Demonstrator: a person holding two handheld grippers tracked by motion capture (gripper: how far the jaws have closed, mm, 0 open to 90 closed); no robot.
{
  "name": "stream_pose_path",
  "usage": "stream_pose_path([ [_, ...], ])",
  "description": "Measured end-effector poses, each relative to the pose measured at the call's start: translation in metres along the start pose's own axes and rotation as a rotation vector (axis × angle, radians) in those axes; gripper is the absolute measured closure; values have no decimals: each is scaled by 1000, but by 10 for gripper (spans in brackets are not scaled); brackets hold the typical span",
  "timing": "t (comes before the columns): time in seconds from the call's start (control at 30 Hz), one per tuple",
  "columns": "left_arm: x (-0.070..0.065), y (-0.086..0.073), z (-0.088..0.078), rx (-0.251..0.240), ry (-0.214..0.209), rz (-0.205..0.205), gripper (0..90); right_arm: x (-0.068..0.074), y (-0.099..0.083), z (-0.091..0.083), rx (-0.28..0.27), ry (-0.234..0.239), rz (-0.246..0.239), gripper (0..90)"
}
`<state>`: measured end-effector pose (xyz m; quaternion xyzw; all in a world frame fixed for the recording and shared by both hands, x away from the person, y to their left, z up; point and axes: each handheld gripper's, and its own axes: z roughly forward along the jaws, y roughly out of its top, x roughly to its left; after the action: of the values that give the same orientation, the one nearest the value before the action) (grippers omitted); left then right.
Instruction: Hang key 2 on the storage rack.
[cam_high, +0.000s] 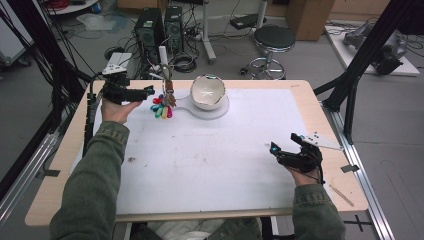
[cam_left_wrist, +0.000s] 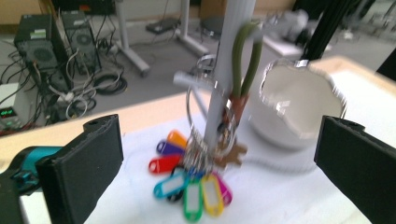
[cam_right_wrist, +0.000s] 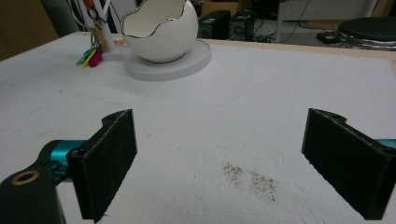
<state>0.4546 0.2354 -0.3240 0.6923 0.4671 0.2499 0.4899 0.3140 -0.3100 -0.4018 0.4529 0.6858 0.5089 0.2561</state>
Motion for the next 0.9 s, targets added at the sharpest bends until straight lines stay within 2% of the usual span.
stream_pose_path([
  [0.13,2,-12,-6,1,10,-4,16,-1,0,0,-6,-6,1,96],
  [0.3,2,-21,-15,1,-14,-9,16,1,0,0,-8,-9,-1,96],
  [0.43,0,-25,-25,-6,-3,10,16,1,0,0,-8,-9,1,96],
  [0.5,-1,-27,-30,-15,-2,4,16,1,0,-1,-12,-11,-4,96],
  [0.9,-9,-46,-43,-19,10,19,17,0,1,-1,-19,-11,-1,96],
])
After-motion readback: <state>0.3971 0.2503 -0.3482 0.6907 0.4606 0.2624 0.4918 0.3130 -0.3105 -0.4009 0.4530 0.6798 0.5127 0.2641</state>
